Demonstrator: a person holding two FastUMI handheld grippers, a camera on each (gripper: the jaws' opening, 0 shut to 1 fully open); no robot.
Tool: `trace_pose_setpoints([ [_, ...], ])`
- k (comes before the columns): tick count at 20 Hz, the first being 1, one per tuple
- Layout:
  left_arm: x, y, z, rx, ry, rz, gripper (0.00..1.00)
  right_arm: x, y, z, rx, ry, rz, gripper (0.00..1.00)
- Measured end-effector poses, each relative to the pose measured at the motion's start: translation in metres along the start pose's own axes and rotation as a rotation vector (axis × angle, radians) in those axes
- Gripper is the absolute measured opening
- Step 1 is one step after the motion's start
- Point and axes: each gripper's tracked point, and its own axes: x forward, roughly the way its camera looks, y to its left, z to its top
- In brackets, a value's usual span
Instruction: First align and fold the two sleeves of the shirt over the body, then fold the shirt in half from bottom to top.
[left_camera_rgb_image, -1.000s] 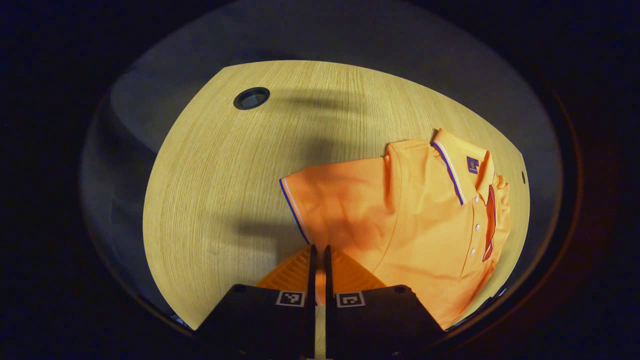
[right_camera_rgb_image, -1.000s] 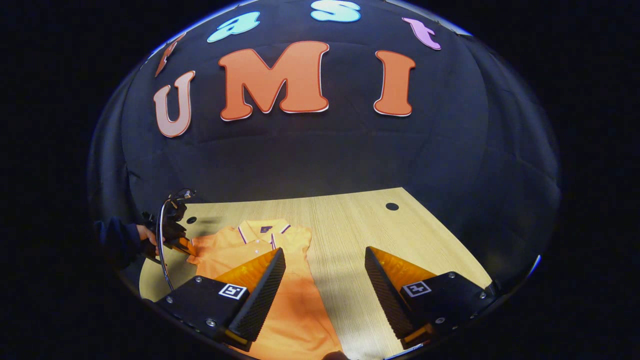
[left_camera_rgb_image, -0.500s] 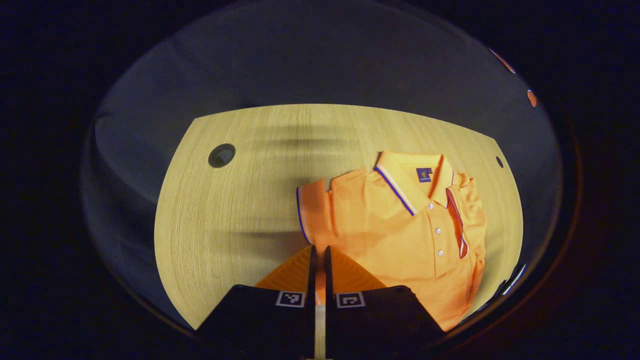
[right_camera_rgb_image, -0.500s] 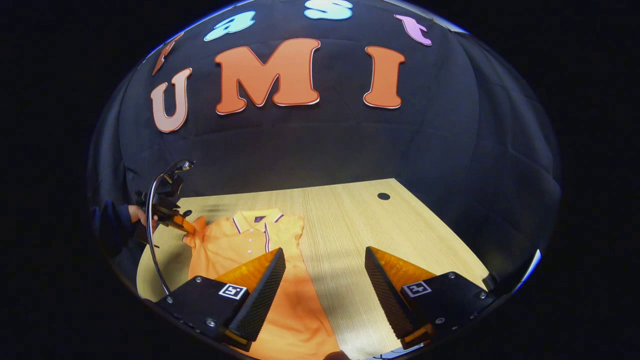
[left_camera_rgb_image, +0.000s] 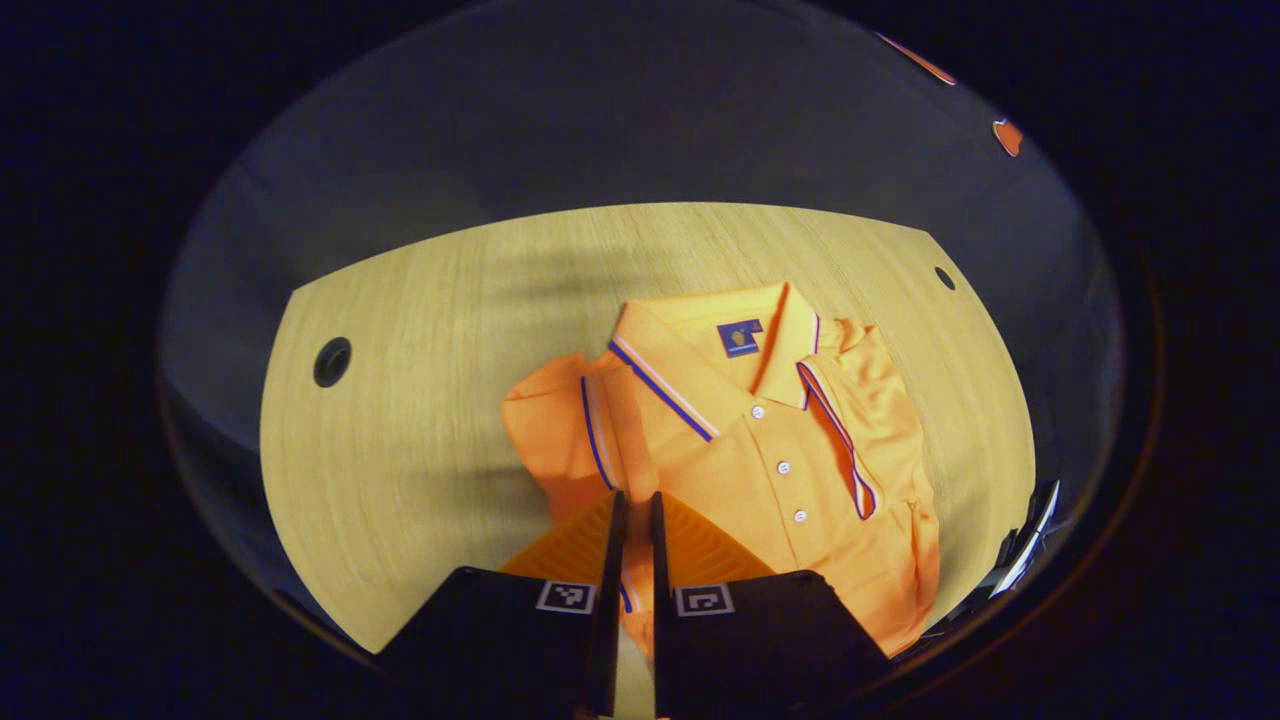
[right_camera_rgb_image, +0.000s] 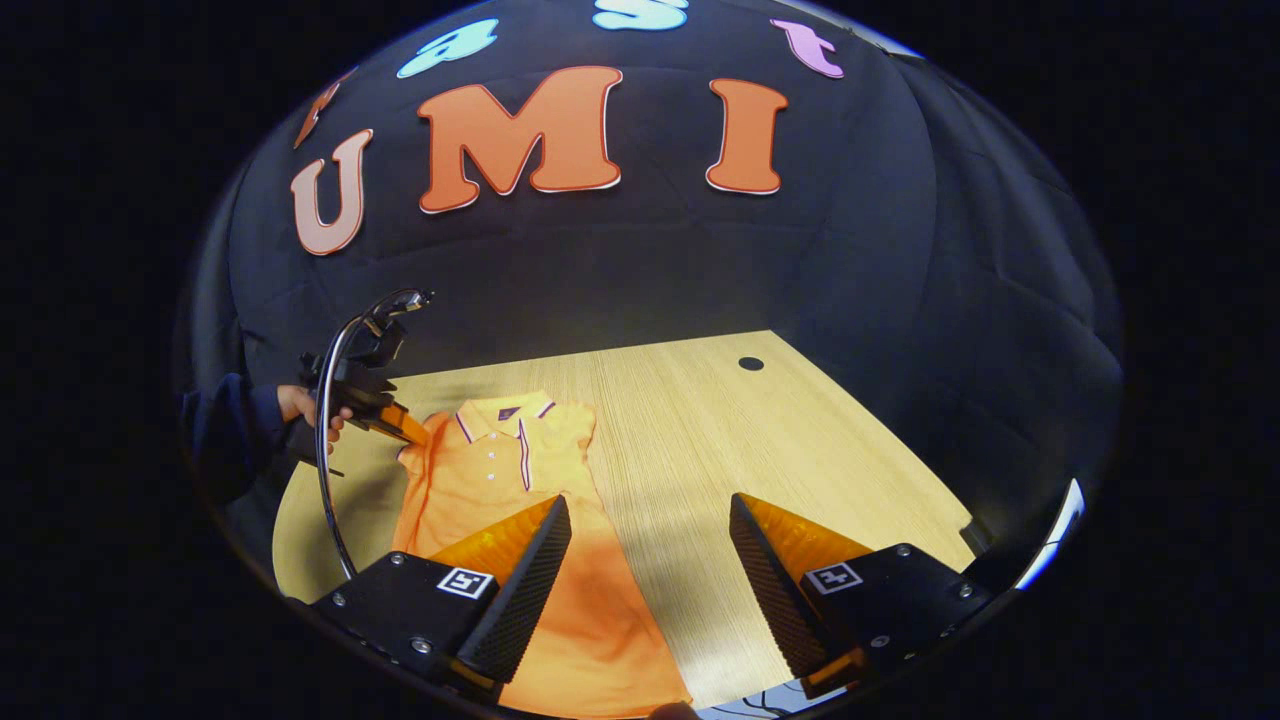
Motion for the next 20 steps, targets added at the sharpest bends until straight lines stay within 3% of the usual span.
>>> trace_pose_setpoints([
  [2,0.006,-0.008,-0.002,-0.016,0.004,-0.022,0.18,-0.004,-0.004,-0.004,-0.001,0.007,-0.008,0.97],
  [4,0.007,-0.013,-0.007,-0.038,0.014,-0.028,0.37,-0.004,-0.008,-0.007,-0.005,0.014,-0.008,0.97],
  [6,0.003,-0.017,-0.012,-0.049,0.011,-0.032,0.41,-0.004,-0.011,-0.009,-0.008,0.016,0.003,0.97],
  [7,0.001,-0.015,-0.016,-0.05,0.006,-0.022,0.51,-0.002,-0.013,-0.011,-0.014,0.018,0.009,0.97],
  [8,-0.006,-0.018,-0.019,-0.055,0.0,-0.024,0.51,0.0,-0.014,-0.013,-0.02,0.023,0.017,0.98],
  [10,-0.018,-0.018,-0.027,-0.068,-0.018,-0.009,0.72,0.001,-0.014,-0.015,-0.03,0.028,0.041,0.97],
  [11,-0.025,-0.019,-0.032,-0.08,-0.027,-0.002,0.89,0.003,-0.014,-0.016,-0.035,0.03,0.054,0.97],
  [14,-0.051,-0.025,-0.054,-0.11,-0.05,0.01,0.97,0.005,-0.012,-0.023,-0.057,0.041,0.103,0.97],
  [20,-0.101,-0.031,-0.115,-0.131,-0.088,0.045,0.95,0.007,-0.005,-0.055,-0.126,0.117,0.203,0.98],
])
